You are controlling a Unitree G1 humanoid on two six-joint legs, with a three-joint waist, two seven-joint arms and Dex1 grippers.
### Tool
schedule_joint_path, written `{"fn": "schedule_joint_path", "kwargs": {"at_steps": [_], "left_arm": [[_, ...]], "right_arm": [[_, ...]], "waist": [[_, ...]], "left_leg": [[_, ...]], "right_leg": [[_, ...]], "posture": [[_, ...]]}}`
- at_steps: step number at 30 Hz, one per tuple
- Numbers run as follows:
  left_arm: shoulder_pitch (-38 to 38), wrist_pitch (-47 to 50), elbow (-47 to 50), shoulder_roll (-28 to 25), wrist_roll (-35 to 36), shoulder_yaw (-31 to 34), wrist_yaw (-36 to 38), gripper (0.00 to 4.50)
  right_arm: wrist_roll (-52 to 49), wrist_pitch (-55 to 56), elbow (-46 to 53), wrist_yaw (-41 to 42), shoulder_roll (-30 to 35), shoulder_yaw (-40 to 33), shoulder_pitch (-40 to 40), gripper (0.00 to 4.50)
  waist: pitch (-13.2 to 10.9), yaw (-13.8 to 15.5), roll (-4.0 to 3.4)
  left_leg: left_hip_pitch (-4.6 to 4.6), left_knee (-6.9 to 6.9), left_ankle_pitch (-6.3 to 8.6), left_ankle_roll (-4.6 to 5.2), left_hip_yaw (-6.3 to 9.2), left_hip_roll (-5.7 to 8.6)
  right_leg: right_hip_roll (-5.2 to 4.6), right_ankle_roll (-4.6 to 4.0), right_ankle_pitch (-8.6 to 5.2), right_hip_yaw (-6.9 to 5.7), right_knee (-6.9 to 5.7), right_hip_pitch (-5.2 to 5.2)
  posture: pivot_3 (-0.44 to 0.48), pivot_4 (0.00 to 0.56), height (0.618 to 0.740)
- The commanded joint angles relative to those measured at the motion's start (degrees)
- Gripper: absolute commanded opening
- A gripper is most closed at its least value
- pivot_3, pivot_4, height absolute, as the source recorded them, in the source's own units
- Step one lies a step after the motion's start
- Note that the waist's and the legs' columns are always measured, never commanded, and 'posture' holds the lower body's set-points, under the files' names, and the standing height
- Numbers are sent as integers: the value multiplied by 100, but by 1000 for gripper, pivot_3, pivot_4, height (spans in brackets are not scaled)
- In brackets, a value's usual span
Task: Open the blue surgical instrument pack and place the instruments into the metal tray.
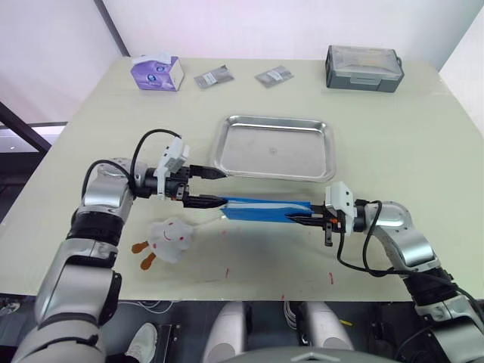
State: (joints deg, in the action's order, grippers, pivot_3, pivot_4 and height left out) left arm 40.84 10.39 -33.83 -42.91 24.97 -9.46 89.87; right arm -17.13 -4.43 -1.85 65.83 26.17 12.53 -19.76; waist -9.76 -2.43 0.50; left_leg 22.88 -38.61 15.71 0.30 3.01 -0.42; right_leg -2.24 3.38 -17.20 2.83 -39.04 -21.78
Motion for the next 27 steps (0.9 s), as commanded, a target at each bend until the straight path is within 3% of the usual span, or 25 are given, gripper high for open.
{"fn": "schedule_joint_path", "kwargs": {"at_steps": [1, 3, 14, 22, 27], "left_arm": [[0, 115, 312, -70, 221, -15, 263, 3223], [-91, 207, 471, -139, 329, -128, 263, 2641], [-401, 335, 878, -338, 714, -458, 263, 2641], [-394, -12, 602, -60, 478, -383, 263, 2641], [-385, -57, 502, -1, 493, -371, 263, 487]], "right_arm": [[-63, 6, 125, 20, -14, -51, -109, 0], [-71, -13, 113, 16, -25, -54, -119, 0], [-78, -25, -18, 32, -95, -56, -206, 0], [-86, -29, -28, 52, -117, -56, -251, 0], [-84, -36, -31, 53, -112, -72, -247, 0]], "waist": [[0, 1, 0], [0, -1, 0], [0, -4, 0], [0, 1, 0], [0, 1, 0]], "left_leg": [[0, 0, 0, 0, 0, 0], [0, 0, 0, 0, 0, 0], [-1, 0, 0, 0, 1, -1], [0, -1, 0, 0, 1, 0], [-1, -1, 0, 0, 1, 0]], "right_leg": [[0, 0, 0, 0, 0, 0], [0, 0, 0, 1, 0, 0], [0, 0, 0, 1, -2, 0], [0, 0, 0, 0, -1, 0], [0, 0, 0, 0, -1, 0]], "posture": [[0, 150, 738], [0, 150, 738], [0, 150, 738], [0, 150, 738], [0, 150, 738]]}}
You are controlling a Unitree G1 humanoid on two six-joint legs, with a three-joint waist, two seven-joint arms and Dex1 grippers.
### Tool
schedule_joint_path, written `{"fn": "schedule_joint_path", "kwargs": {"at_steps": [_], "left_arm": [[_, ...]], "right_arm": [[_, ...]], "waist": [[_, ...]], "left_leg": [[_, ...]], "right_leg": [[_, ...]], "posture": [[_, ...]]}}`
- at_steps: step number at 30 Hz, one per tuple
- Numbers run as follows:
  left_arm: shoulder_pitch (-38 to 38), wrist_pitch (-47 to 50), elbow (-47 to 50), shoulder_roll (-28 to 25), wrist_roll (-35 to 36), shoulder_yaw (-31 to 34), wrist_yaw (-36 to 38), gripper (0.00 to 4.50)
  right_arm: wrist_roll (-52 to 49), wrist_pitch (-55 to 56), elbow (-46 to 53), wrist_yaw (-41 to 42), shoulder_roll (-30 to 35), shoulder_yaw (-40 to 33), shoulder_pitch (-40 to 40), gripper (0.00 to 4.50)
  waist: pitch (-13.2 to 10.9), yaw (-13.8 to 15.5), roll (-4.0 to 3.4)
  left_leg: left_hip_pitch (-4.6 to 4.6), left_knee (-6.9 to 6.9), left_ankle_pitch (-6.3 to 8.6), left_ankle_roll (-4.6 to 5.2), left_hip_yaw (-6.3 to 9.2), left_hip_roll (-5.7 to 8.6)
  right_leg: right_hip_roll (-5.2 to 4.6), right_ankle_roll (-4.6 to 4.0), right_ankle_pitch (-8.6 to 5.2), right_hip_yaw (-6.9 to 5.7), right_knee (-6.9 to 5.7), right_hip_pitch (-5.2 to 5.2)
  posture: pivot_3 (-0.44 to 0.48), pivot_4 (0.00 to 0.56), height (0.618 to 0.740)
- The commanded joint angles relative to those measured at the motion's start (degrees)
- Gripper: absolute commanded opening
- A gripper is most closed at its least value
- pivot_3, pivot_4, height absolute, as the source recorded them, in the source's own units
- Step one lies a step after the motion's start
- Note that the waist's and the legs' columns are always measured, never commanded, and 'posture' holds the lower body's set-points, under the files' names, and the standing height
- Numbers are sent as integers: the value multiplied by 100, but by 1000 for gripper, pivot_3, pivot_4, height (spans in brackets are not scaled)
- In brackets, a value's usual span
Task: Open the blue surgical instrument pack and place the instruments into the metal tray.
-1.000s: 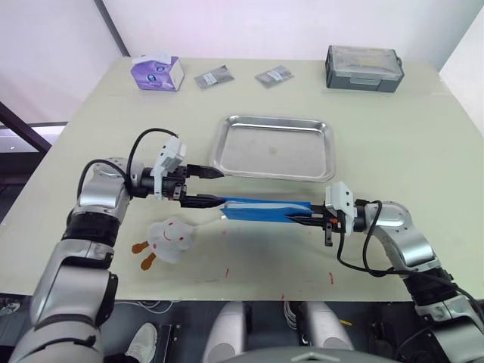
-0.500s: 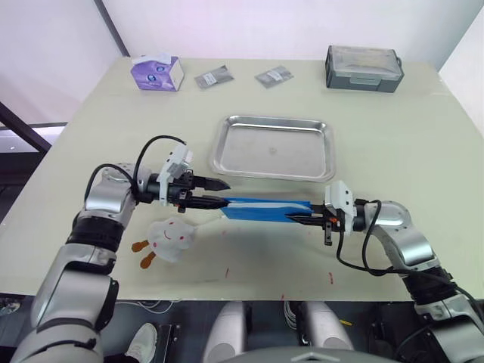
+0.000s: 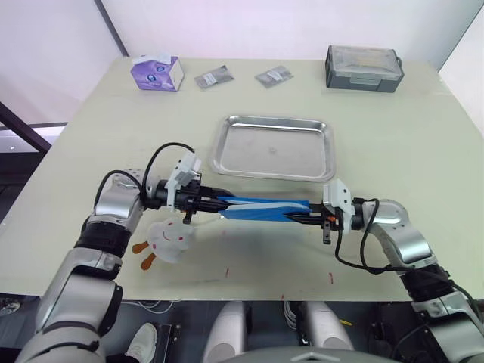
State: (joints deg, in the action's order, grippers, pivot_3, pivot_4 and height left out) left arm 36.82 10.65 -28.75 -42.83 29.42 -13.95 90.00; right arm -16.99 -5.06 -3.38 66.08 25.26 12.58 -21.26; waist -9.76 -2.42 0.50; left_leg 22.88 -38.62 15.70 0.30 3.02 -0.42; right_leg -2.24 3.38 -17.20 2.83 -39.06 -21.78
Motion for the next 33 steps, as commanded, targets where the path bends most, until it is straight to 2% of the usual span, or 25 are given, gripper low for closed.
{"fn": "schedule_joint_path", "kwargs": {"at_steps": [1, 2, 6, 9, 10, 14, 15, 16, 17, 23, 27, 30, 31, 32, 33], "left_arm": [[16, -88, -16, -16, 61, 66, 250, 446], [15, -87, -32, -21, 72, 62, 250, 71], [1, -110, -68, -39, 95, 40, 250, 71], [0, -132, -103, -28, 97, 41, 250, 0], [3, -135, -122, -12, 95, 51, 250, 0], [10, -183, -217, 71, 48, 77, 250, 0], [7, -188, -223, 77, 41, 85, 250, 0], [5, -182, -233, 87, 37, 108, 250, 0], [2, -180, -243, 90, 36, 125, 250, 0], [-7, -218, -314, 97, 32, 92, 250, 0], [-44, -212, -270, 24, 92, -79, 250, 0], [-14, -230, -321, 32, 108, -131, 250, 0], [22, -221, -348, 51, 108, -149, 250, 0], [57, -212, -373, 70, 101, -163, 250, 0], [77, -207, -389, 78, 99, -173, 250, 0]], "right_arm": [[-96, 24, 122, 22, -20, -81, -92, 0], [-110, -18, 128, 3, -22, -92, -84, 0], [-235, -204, 201, -12, -27, -146, -52, 0], [-352, -401, 368, 11, 44, -187, -16, 1209], [-383, -448, 424, 13, 74, -205, 3, 1438], [-448, -566, 671, 62, 340, -308, 148, 3341], [-486, -661, 759, 86, 439, -335, 200, 3341], [-554, -837, 911, 163, 633, -375, 287, 4040], [-638, -1029, 1072, 231, 825, -424, 371, 4453], [-1739, -2470, 2123, 191, 1623, -1090, 708, 4453], [-2556, -3388, 2507, -172, 1712, -1471, 575, 4453], [-2770, -3655, 2594, -564, 1503, -1517, 415, 4453], [-2746, -3672, 2591, -705, 1379, -1431, 359, 3953], [-2667, -3660, 2591, -813, 1283, -1321, 337, 3756], [-2607, -3653, 2600, -884, 1219, -1245, 329, 3320]], "waist": [[0, 0, 0], [0, 0, 0], [0, -2, 0], [0, -2, 0], [0, -1, 0], [0, 5, 0], [0, 7, 0], [1, 7, 1], [1, 9, 1], [1, 2, 0], [2, 4, 0], [2, 8, 0], [2, 6, 0], [2, 7, 0], [2, 9, 0]], "left_leg": [[0, 0, 0, 0, 0, 0], [0, 0, 0, 0, 0, 0], [0, 0, 0, 0, 0, 0], [0, 0, 0, 0, 0, 0], [0, 0, 0, 0, 0, 0], [0, 0, 0, 0, 1, 0], [0, 0, 0, 0, 1, 0], [0, 0, 1, 1, 0, 1], [0, 0, 0, 1, 2, 1], [1, -1, 1, 2, 3, 1], [-1, -1, 1, 2, 5, -1], [0, -1, 1, 2, 6, -1], [0, -1, 1, 2, 6, -1], [0, -1, 1, 2, 6, -1], [0, -1, 1, 2, 7, 0]], "right_leg": [[0, 0, 0, 0, 0, 0], [0, 0, 0, 0, 0, 0], [0, 0, 0, 0, 0, 0], [0, 0, 0, 0, 0, 0], [0, 0, 0, 0, 0, 0], [0, 0, 0, 0, 1, 1], [0, 0, 0, 0, 1, 2], [-1, 0, 0, 0, 2, 2], [-2, 0, 0, -1, 2, 3], [-2, 0, 0, -2, 5, 6], [-1, 0, 0, -2, 3, 7], [-3, 0, 0, -3, 5, 8], [-3, 0, 0, -3, 5, 8], [-2, 0, 0, -3, 5, 8], [-2, 0, 0, -4, 5, 8]], "posture": [[0, 150, 738], [0, 150, 738], [0, 150, 738], [0, 150, 738], [0, 150, 738], [0, 150, 738], [0, 150, 738], [0, 150, 738], [0, 150, 738], [0, 150, 738], [0, 150, 738], [0, 150, 738], [0, 150, 738], [0, 150, 738], [0, 150, 738]]}}
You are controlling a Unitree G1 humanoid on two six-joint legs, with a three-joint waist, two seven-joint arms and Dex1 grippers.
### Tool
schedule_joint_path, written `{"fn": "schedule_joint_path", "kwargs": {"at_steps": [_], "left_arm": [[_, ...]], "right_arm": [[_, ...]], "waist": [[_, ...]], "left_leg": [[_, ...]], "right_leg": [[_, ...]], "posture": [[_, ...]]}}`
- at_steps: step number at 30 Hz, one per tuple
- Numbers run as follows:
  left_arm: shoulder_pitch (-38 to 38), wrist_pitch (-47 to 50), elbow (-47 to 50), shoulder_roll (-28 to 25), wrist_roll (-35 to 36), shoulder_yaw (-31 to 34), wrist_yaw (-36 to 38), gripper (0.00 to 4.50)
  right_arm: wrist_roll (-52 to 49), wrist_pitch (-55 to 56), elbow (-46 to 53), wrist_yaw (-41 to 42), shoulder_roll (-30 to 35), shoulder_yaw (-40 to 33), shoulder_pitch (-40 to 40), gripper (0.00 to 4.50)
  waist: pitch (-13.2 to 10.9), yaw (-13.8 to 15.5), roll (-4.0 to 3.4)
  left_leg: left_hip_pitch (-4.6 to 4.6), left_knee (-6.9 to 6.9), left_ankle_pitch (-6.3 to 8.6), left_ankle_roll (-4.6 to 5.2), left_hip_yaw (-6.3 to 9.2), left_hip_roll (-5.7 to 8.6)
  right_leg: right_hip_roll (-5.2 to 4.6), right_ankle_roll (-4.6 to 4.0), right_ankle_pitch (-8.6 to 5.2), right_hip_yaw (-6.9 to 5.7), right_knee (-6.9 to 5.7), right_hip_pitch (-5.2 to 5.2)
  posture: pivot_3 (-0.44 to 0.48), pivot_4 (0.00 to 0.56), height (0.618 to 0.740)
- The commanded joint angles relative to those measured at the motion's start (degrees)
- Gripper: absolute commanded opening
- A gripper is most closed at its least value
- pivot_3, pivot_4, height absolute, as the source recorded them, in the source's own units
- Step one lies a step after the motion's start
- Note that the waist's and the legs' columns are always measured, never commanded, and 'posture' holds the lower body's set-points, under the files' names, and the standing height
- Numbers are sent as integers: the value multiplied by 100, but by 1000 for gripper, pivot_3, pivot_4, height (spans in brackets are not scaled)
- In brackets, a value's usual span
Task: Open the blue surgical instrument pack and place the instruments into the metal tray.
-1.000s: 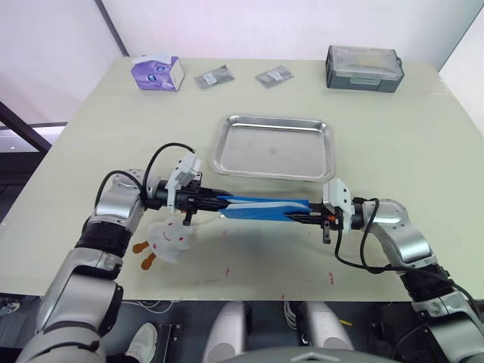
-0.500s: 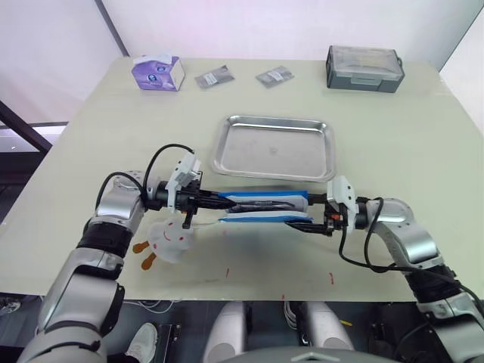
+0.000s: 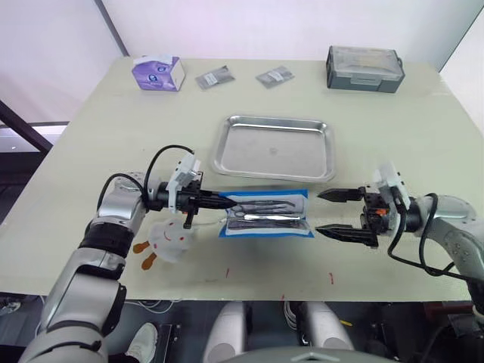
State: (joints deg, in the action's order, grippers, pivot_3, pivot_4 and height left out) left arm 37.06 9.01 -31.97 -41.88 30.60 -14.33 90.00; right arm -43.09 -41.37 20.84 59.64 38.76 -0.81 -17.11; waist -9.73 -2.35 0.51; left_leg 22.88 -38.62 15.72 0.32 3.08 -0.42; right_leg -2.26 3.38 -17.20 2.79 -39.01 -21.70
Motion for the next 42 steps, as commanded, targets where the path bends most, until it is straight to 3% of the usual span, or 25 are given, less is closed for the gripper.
{"fn": "schedule_joint_path", "kwargs": {"at_steps": [1, 2, 3, 4, 7, 9, 20, 30, 40, 41, 42], "left_arm": [[67, -44, -79, -17, -13, -145, 250, 0], [92, -43, -104, -2, -19, -152, 250, 0], [113, -38, -127, 6, -13, -164, 250, 0], [127, -37, -143, 7, -4, -177, 250, 0], [164, 43, -162, 7, 26, -209, 250, 0], [182, 146, -140, 1, 56, -233, 250, 0], [470, -69, -819, 389, -462, -53, 250, 0], [1038, -599, -2130, 1001, -1628, 123, -368, 0], [1229, -790, -2531, 1331, -1907, 583, -476, 0], [1238, -818, -2532, 1342, -1921, 625, -475, 643], [1246, -827, -2537, 1348, -1939, 649, -470, 857]], "right_arm": [[68, 7, 198, -273, -170, 166, -70, 2797], [142, 26, 221, -324, -227, 271, -44, 2797], [198, 45, 238, -369, -277, 365, -20, 1995], [241, 57, 252, -402, -314, 430, -2, 1905], [388, 144, 205, -443, -402, 591, 97, 487], [644, 298, 123, -358, -322, 794, 288, 56], [1327, 851, -251, -238, -312, 1220, 845, 56], [1958, 1412, -672, -116, -327, 1558, 1096, 56], [2095, 1541, -707, -106, -383, 1582, 1142, 56], [2100, 1544, -707, -107, -389, 1580, 1140, 0], [2103, 1546, -713, -105, -393, 1576, 1134, 0]], "waist": [[0, 3, 0], [0, 4, 0], [0, 6, 0], [0, 6, 0], [0, 7, 0], [0, 11, 0], [1, 20, 1], [4, 17, 5], [15, 53, 9], [16, 55, 10], [16, 54, 10]], "left_leg": [[0, 0, 0, 0, 0, 1], [0, 0, 0, 0, 0, 1], [1, 0, 0, 0, 0, 2], [2, 0, 0, 0, 0, 2], [2, 0, 0, 0, 2, 2], [2, 0, 0, 0, 1, 2], [2, -1, 0, 0, 3, 6], [2, -3, 0, 0, 9, 8], [1, -6, 0, 0, 17, 10], [1, -7, 0, 0, 18, 10], [2, -8, 0, 0, 19, 10]], "right_leg": [[0, 0, 0, -1, 0, 0], [0, 0, 0, -1, 0, -1], [0, 0, 0, 1, 1, -1], [0, 0, 0, 0, 2, -1], [0, 0, 0, -2, 1, -1], [0, 0, 0, -1, 1, 0], [0, 1, 0, -6, 4, 2], [-1, 1, 0, -11, 6, 6], [-1, 1, 0, -17, 6, 12], [-2, 1, 0, -18, 6, 12], [-2, 1, 0, -19, 6, 12]], "posture": [[0, 150, 738], [0, 150, 738], [0, 150, 738], [0, 150, 738], [0, 150, 738], [0, 150, 738], [0, 150, 738], [0, 150, 738], [0, 150, 738], [0, 150, 738], [0, 150, 738]]}}
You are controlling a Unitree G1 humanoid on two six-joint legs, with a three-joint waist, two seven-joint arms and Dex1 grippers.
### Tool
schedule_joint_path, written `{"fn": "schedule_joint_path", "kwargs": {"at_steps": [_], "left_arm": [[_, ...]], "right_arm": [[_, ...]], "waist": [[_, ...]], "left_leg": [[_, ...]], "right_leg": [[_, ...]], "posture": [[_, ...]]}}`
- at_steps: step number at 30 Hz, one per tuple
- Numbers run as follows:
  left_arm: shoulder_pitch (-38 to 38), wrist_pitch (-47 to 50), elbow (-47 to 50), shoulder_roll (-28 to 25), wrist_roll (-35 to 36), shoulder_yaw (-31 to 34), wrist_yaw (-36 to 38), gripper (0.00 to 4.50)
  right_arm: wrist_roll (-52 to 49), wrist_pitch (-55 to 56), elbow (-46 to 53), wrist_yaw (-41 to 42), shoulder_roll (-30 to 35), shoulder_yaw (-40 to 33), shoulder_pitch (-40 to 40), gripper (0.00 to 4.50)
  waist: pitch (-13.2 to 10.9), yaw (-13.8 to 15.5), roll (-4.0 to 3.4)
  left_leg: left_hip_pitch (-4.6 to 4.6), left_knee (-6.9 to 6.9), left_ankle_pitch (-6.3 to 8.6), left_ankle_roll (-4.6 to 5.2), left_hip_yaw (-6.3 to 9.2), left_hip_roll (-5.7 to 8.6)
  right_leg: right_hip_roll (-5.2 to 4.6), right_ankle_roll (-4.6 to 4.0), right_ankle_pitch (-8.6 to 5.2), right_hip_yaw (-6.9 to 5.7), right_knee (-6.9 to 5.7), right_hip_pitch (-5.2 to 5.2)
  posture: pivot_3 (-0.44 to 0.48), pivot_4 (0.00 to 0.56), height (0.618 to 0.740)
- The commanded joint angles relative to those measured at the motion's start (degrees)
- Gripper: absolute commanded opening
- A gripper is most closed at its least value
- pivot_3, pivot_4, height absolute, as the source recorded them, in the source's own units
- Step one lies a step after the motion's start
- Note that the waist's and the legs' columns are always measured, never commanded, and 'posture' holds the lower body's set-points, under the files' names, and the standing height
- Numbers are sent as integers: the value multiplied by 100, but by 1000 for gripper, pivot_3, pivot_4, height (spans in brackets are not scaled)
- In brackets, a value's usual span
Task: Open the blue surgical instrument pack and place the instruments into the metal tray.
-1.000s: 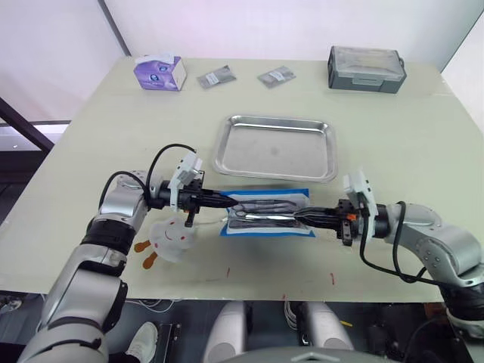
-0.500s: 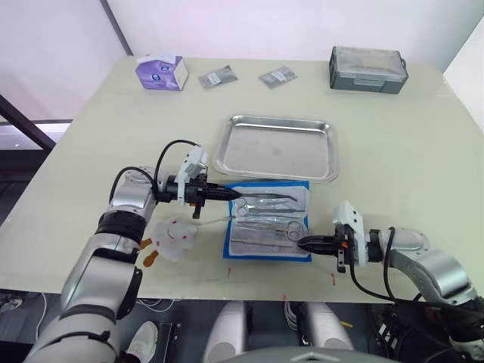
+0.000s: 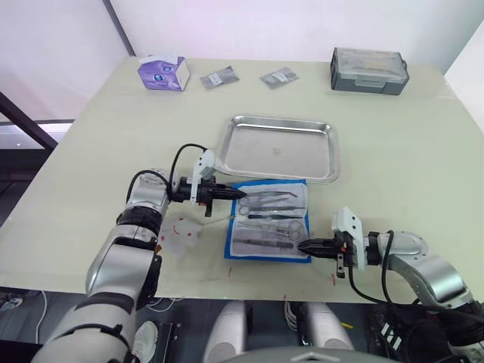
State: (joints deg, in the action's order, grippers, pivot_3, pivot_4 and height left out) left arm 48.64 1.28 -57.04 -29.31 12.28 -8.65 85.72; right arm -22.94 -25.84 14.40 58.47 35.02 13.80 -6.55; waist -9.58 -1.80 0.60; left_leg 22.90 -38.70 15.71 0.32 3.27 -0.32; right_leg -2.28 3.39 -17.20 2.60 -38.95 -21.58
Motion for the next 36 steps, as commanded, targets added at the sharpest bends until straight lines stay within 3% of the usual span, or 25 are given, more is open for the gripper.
{"fn": "schedule_joint_path", "kwargs": {"at_steps": [1, 7, 22, 36], "left_arm": [[92, -93, -30, 95, -123, 114, -50, 1285], [47, -272, 43, 68, -113, 325, 23, 3863], [36, 294, 344, -299, 265, 798, 612, 3863], [-1043, 321, 2758, -1696, 2039, 129, 678, 3863]], "right_arm": [[91, -4, -74, 14, -24, 112, 74, 0], [124, 35, -111, 19, -34, 104, 70, 0], [121, 96, -197, 7, -84, 114, 20, 0], [-150, -133, 419, -165, 6, -270, 156, 0]], "waist": [[1, -2, 1], [1, -35, 1], [0, -61, 2], [-1, -42, 1]], "left_leg": [[1, 0, 0, 0, 0, 0], [0, 0, 0, 0, 2, -1], [1, 0, 0, 0, 3, -2], [3, 1, 0, 0, 5, -10]], "right_leg": [[0, 0, 0, 0, 0, 0], [1, 0, 0, -1, -3, -1], [1, 0, 0, -4, -3, -2], [-3, -1, 0, -1, -2, -3]], "posture": [[0, 150, 738], [0, 150, 738], [0, 150, 738], [0, 150, 738]]}}
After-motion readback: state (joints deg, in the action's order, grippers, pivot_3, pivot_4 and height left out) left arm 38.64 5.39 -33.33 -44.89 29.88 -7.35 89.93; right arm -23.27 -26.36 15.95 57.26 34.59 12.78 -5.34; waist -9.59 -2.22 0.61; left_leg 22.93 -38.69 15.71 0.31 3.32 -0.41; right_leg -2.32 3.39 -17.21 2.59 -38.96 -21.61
